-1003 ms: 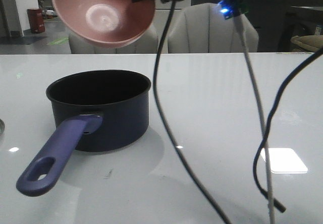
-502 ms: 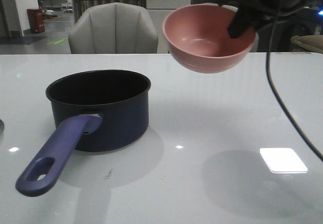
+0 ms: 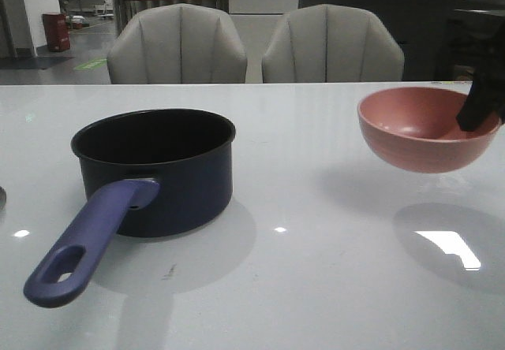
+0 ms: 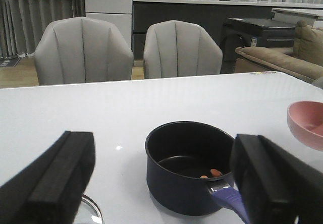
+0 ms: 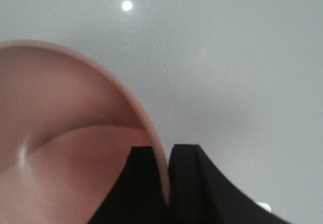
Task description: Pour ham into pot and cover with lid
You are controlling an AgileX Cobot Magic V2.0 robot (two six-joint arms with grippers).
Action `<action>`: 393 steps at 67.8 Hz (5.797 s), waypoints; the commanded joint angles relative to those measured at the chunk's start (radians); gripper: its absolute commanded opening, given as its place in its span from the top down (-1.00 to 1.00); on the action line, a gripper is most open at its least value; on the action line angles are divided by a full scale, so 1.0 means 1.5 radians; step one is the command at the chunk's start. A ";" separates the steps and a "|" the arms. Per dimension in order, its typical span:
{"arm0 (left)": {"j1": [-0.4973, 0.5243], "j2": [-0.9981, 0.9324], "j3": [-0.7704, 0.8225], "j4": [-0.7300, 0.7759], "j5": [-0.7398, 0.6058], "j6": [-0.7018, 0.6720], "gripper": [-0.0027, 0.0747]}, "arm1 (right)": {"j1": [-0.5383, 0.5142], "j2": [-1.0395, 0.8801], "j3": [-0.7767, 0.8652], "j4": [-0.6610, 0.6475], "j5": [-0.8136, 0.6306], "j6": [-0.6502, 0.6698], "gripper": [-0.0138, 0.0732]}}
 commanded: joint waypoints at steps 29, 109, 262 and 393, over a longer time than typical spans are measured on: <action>-0.006 0.009 -0.018 -0.004 -0.053 -0.002 -0.58 | -0.012 0.050 -0.030 0.004 -0.028 -0.021 -0.33; -0.006 0.009 -0.018 -0.004 -0.065 -0.002 -0.58 | 0.106 -0.810 0.404 0.064 -0.320 -0.117 -0.38; 0.233 0.851 -0.416 0.039 0.193 -0.100 -0.70 | 0.141 -1.004 0.600 0.072 -0.283 -0.117 0.34; 0.269 1.166 -0.594 0.026 0.300 -0.119 0.18 | 0.141 -1.004 0.600 0.072 -0.283 -0.117 0.34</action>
